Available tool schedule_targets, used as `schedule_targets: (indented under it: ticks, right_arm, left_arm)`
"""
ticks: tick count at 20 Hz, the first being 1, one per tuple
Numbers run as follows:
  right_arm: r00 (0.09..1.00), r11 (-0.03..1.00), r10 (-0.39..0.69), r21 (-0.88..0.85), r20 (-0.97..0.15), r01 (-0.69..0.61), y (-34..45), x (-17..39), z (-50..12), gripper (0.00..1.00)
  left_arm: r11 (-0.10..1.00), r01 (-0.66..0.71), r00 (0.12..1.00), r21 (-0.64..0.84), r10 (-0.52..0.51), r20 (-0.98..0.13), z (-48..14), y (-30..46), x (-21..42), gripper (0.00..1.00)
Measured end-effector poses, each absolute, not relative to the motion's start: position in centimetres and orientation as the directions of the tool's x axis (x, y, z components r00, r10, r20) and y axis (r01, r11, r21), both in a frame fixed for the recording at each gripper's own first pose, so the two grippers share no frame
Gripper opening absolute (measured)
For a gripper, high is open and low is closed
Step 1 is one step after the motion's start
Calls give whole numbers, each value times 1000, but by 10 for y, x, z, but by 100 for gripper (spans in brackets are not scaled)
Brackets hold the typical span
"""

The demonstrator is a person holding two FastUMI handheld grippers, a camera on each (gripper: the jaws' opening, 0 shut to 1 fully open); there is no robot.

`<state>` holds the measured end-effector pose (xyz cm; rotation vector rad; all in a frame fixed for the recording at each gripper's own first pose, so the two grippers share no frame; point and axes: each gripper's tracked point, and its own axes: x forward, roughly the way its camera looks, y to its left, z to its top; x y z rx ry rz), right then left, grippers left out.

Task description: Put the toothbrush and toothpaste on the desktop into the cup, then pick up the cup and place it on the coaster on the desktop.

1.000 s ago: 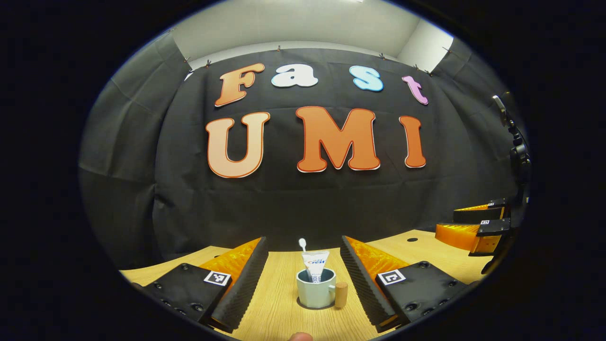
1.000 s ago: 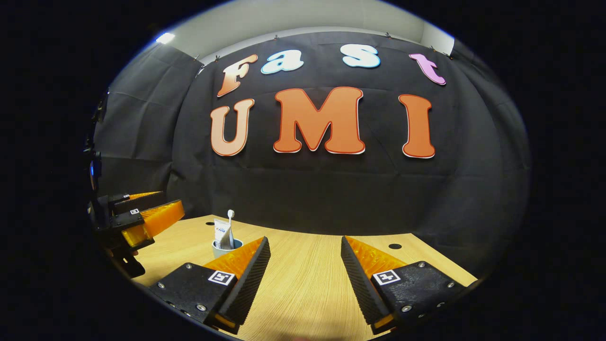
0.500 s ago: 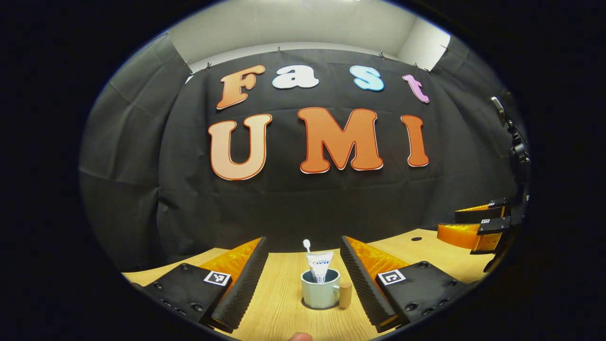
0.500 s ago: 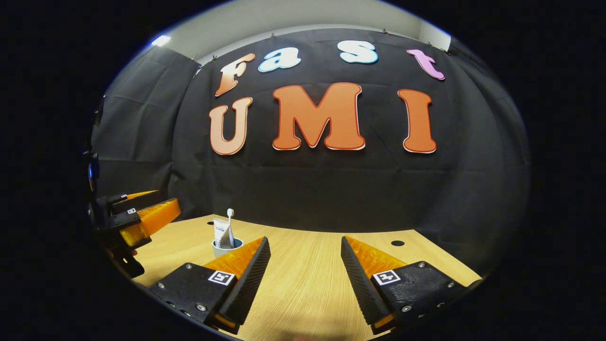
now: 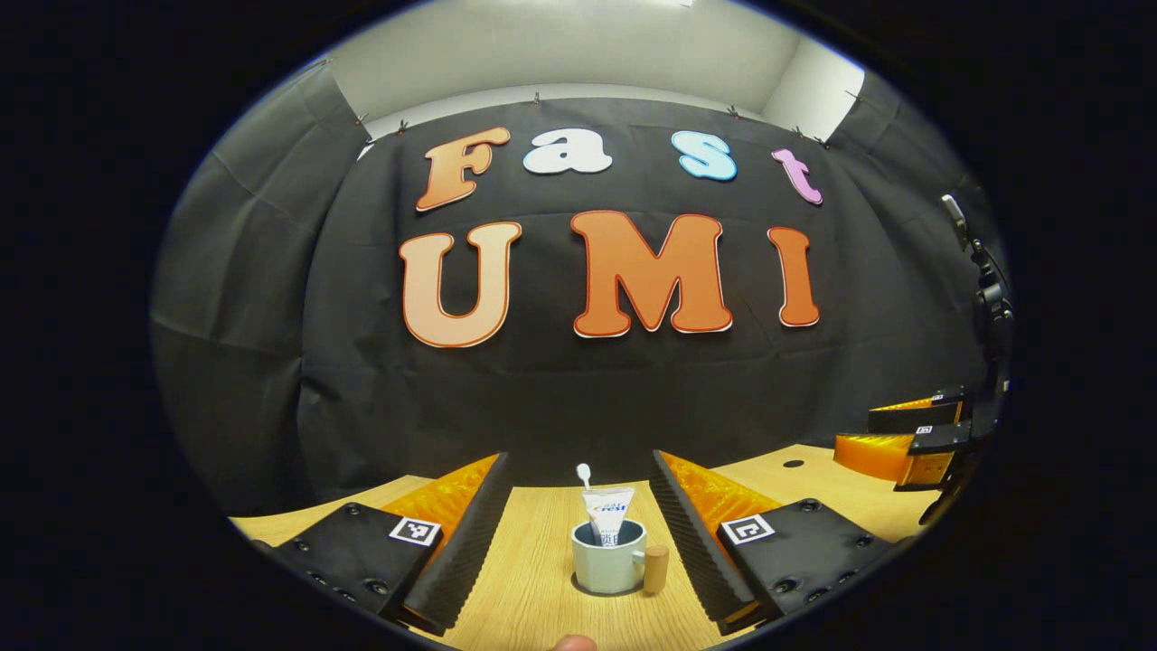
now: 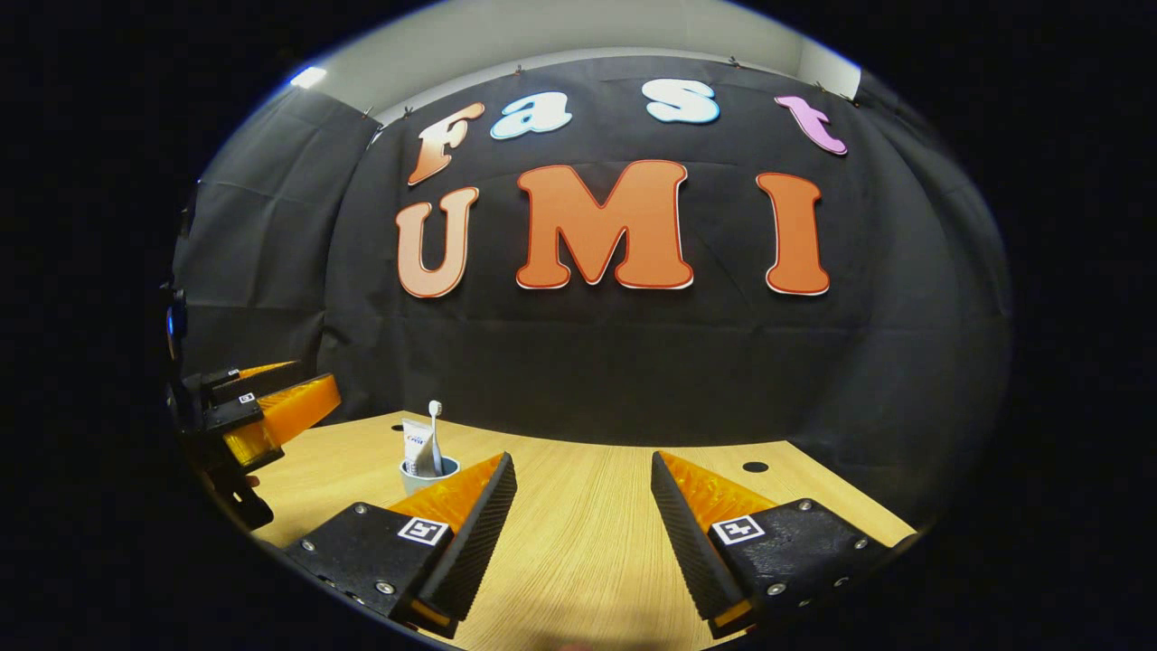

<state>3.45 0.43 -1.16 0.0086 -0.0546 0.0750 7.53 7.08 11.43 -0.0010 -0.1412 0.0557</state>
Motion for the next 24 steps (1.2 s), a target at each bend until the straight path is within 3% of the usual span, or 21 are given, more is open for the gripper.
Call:
schedule_targets:
  ticks: [24]
  right_arm:
    - [999, 998, 13, -55, 38, -11, -6, 20, -15, 90]
  left_arm:
    - [998, -42, 987, -55, 50, 155, 110, 72, 87, 97]
